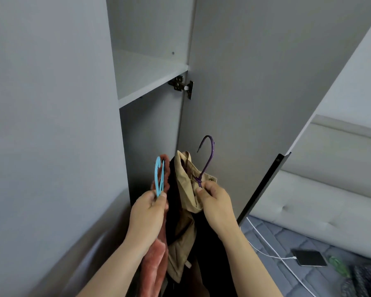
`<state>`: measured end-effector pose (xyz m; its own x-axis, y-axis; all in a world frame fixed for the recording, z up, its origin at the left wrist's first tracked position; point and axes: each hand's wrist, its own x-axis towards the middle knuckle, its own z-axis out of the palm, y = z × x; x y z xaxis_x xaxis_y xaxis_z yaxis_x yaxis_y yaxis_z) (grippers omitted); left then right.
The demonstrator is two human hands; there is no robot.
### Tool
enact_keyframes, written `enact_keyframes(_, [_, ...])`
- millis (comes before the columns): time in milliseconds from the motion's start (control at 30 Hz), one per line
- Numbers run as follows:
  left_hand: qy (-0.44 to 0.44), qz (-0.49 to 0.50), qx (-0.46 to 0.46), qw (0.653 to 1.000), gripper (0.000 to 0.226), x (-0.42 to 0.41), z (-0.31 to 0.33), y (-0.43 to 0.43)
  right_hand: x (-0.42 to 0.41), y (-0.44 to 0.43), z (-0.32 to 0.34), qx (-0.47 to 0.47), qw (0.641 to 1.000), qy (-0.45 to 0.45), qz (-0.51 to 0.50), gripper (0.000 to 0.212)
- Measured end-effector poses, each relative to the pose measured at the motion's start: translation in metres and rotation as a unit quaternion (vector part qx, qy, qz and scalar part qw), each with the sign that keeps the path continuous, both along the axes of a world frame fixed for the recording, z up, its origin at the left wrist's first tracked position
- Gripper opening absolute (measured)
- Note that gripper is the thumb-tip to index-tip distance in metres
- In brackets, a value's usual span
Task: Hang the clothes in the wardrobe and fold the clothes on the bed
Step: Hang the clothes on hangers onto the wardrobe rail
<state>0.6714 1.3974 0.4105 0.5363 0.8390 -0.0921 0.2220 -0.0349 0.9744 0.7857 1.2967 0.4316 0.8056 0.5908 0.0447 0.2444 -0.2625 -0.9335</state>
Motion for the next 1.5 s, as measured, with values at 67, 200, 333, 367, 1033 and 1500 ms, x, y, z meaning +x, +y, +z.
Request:
enact_keyframes(67, [0.006, 0.019, 0.004, 1.0, 0.027, 0.013, -0.003, 0.003, 0.016, 0.012, -0.002, 0.005, 1.0, 0.003, 0.015, 0.024])
enact_keyframes(200, [-0.001, 0.054, -0.001, 0.999, 0.034, 0.03, -0.003, 0.014, 0.042, 0.031, -0.006, -0.001, 0.999, 0.0, 0.041, 0.024])
enact_keyframes(333, [0.013, 0.07, 0.025, 0.997, 0.034, 0.037, -0.001, 0.028, 0.054, 0.048, -0.006, 0.0, 0.998, -0.005, 0.065, 0.022])
enact_keyframes(367, [0.012, 0.076, 0.026, 0.997, 0.034, 0.038, 0.0, 0.031, 0.055, 0.053, -0.006, 0.002, 0.998, -0.009, 0.07, 0.023])
enact_keyframes(1033, [-0.039, 0.188, 0.051, 0.98, 0.033, 0.081, -0.024, 0.088, 0.108, 0.138, -0.025, 0.001, 0.984, -0.067, 0.163, 0.027])
enact_keyframes(1500, [-0.001, 0.289, 0.093, 0.953, 0.041, 0.098, -0.034, 0.113, 0.149, 0.258, -0.046, 0.029, 0.967, -0.087, 0.239, 0.038])
